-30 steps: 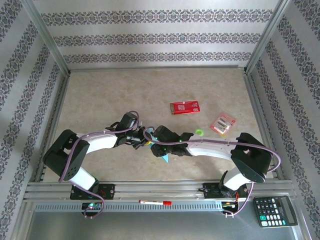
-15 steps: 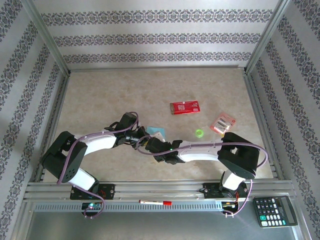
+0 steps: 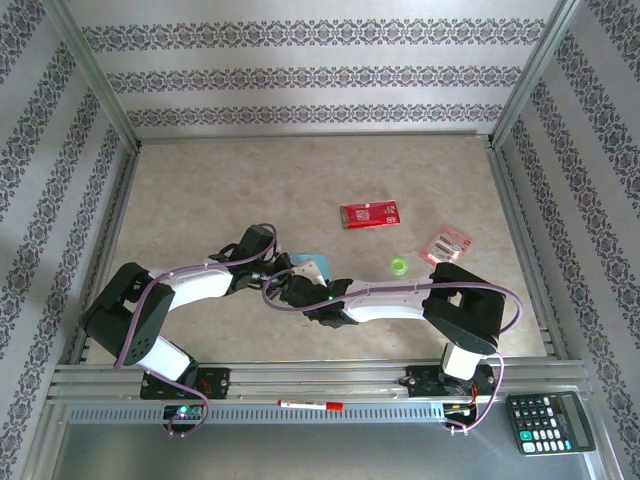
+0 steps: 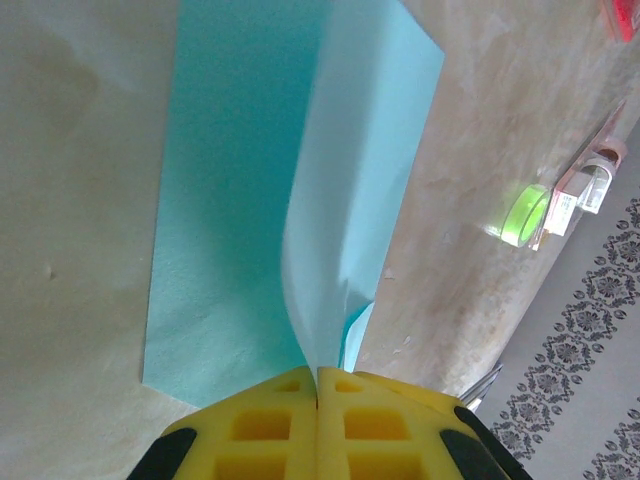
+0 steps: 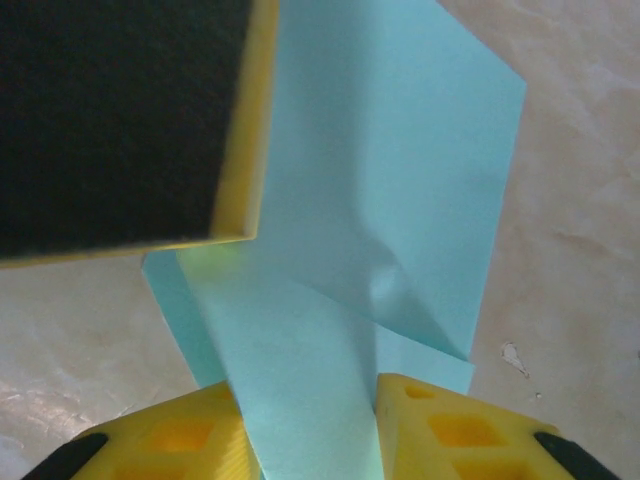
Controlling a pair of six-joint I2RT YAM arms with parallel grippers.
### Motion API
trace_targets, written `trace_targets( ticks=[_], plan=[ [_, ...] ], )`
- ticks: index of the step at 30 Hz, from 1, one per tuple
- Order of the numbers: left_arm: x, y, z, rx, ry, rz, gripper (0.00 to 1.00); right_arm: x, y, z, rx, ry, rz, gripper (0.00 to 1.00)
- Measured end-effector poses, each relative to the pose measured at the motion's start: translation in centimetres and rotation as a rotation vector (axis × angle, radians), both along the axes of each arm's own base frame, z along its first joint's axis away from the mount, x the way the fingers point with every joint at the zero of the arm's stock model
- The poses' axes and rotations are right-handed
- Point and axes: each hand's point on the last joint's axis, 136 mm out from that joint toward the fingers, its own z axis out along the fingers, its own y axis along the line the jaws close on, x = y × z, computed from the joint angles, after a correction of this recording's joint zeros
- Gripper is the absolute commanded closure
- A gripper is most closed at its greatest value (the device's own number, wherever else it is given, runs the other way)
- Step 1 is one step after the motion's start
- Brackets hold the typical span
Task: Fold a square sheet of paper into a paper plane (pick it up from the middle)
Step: Fourth fold the wing at the center of the table.
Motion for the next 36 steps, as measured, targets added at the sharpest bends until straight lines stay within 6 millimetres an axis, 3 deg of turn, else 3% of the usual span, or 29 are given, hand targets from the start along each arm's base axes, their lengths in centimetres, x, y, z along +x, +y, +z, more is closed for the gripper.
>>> trace_targets(
  ticks=[17, 30, 32, 36],
  plan=[
    [-0.01, -0.01, -0.02, 0.000, 0.001, -0.001, 1.00, 0.10, -0.16, 0.06, -0.008, -0.007, -0.004, 0.81],
    [-0.06, 0.01, 0.01, 0.004, 0.005, -0.003, 1.00, 0.30, -0.32, 0.16, 0.012, -0.024, -0.023, 0.96],
    [-0.09, 0.02, 0.07, 0.005, 0.005, -0.005, 0.95, 0.29, -0.39, 0.25, 0.026, -0.030, -0.023, 0.98],
    [-0.18, 0.20, 0.54, 0.011, -0.014, -0.014, 0.74, 0.42, -0.77, 0.46, 0.069, -0.025, -0.025, 1.00]
  ],
)
